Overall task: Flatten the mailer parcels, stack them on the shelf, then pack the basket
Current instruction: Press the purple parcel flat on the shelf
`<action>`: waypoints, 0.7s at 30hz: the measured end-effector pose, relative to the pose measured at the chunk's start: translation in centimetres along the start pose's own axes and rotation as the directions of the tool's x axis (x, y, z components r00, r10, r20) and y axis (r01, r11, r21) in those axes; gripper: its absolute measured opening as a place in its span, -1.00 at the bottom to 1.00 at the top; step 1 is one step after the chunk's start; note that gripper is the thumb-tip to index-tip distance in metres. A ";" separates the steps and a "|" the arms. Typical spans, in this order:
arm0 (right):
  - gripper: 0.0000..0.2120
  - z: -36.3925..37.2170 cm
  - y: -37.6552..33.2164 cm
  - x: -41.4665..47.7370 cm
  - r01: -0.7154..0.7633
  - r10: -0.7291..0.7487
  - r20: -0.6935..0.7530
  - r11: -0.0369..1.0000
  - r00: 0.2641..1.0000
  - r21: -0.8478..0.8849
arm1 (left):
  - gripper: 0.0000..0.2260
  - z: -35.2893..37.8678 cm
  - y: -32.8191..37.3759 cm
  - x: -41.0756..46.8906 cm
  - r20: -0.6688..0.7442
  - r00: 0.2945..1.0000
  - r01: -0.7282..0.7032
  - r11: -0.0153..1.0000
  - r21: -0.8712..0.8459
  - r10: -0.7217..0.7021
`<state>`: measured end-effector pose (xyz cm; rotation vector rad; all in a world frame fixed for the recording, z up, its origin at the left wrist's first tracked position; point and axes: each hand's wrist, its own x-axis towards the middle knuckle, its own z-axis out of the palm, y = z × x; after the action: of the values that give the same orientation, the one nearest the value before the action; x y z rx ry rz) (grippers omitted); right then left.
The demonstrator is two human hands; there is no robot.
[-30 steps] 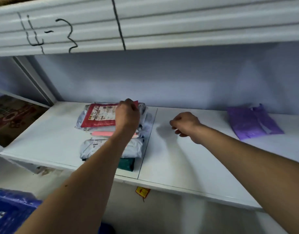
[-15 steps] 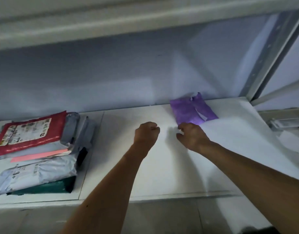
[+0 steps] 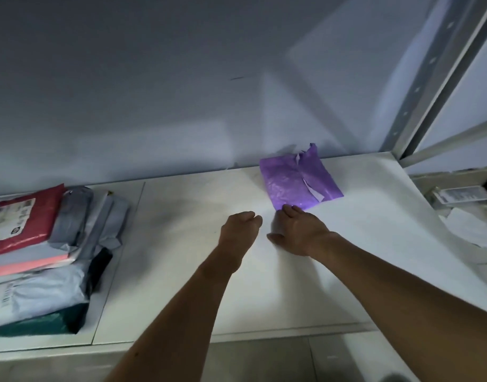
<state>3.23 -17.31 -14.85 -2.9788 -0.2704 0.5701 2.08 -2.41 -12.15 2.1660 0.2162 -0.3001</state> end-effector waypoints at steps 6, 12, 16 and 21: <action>-0.38 1.3 -2.3 -3.0 0.151 -0.153 -0.024 0.986 0.988 -0.065 | -0.76 -1.6 -1.5 -1.1 -0.065 0.997 0.037 0.999 -0.009 -0.038; -0.07 3.5 -5.9 -6.4 0.340 -0.336 0.053 0.927 0.940 -0.160 | -0.68 -3.2 -2.2 -3.6 -0.078 0.997 0.036 0.993 0.116 -0.027; -0.36 3.0 -9.1 -9.3 0.446 -0.439 0.079 0.875 0.895 -0.191 | -0.67 -5.3 -3.8 -6.3 -0.093 0.992 -0.055 0.953 0.298 0.086; -0.76 0.5 -11.9 -10.4 0.439 -0.444 -0.089 0.896 0.892 -0.068 | -0.70 -6.1 -6.4 -7.8 -0.045 0.980 -0.160 0.894 0.420 0.196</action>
<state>-8.37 -7.65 -10.11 -2.8280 -0.9318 0.3569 -6.23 5.89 -11.39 2.6037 -0.0032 -0.1547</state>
